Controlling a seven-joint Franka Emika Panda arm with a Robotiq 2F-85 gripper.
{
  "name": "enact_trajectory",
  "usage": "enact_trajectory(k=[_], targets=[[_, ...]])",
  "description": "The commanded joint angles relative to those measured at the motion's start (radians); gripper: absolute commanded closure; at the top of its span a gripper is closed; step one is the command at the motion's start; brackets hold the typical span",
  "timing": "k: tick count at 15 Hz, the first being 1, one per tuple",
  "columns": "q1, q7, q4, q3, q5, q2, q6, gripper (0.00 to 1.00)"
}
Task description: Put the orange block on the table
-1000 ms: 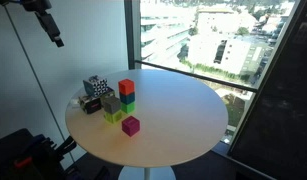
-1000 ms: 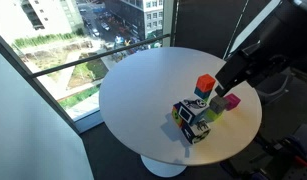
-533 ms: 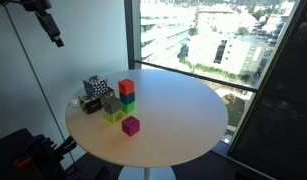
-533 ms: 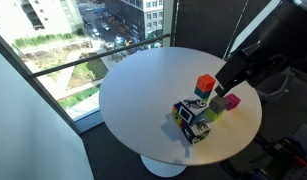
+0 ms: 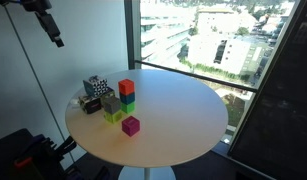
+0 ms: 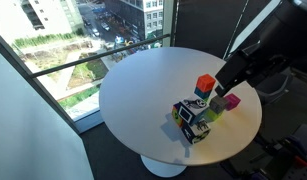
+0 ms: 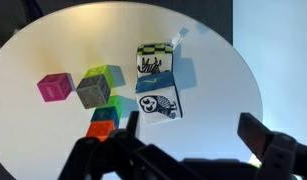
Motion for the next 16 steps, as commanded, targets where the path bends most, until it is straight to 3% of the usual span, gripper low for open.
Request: enact_trajectory(k=[1,8,16], targets=[[0.005,0.017,0.023,-0.017,-0.02,0.026,0.004,0.0],[-0.035,0.046,0.112,-0.027,-0.052,0.124,0.02,0.0],[-0.048,0.04,0.276,-0.087,-0.119,0.285,-0.076,0.0]])
